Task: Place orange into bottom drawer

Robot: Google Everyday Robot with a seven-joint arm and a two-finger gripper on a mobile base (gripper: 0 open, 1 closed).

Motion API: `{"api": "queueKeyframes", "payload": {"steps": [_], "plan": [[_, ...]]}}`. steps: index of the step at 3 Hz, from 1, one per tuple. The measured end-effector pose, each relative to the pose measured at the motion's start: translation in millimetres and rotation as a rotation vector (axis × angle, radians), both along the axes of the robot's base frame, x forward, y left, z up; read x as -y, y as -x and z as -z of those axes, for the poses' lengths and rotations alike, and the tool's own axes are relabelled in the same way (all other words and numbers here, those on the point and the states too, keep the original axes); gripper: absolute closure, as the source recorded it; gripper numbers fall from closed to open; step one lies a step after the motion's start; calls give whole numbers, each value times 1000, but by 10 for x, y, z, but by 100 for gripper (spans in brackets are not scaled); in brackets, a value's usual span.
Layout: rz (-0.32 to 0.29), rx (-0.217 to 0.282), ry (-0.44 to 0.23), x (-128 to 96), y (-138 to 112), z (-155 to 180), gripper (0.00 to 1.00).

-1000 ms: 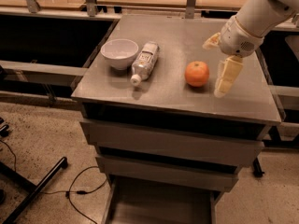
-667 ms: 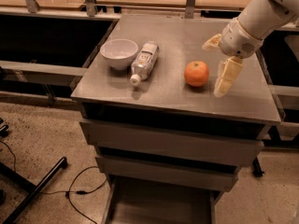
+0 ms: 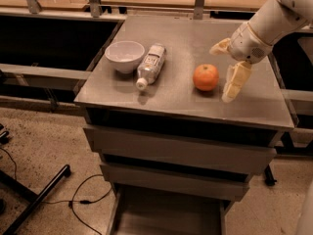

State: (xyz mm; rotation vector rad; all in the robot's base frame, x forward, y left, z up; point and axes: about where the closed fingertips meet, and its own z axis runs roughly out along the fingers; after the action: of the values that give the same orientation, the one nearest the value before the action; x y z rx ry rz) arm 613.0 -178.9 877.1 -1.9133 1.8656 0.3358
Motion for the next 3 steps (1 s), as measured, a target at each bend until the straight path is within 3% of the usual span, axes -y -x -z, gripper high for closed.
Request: {"api": "queueKeyframes", "payload": {"steps": [2,3], "plan": [[-7,-20,-9,-1,-21,122,0],[-3,-32,-10,9,-30,177,25]]}}
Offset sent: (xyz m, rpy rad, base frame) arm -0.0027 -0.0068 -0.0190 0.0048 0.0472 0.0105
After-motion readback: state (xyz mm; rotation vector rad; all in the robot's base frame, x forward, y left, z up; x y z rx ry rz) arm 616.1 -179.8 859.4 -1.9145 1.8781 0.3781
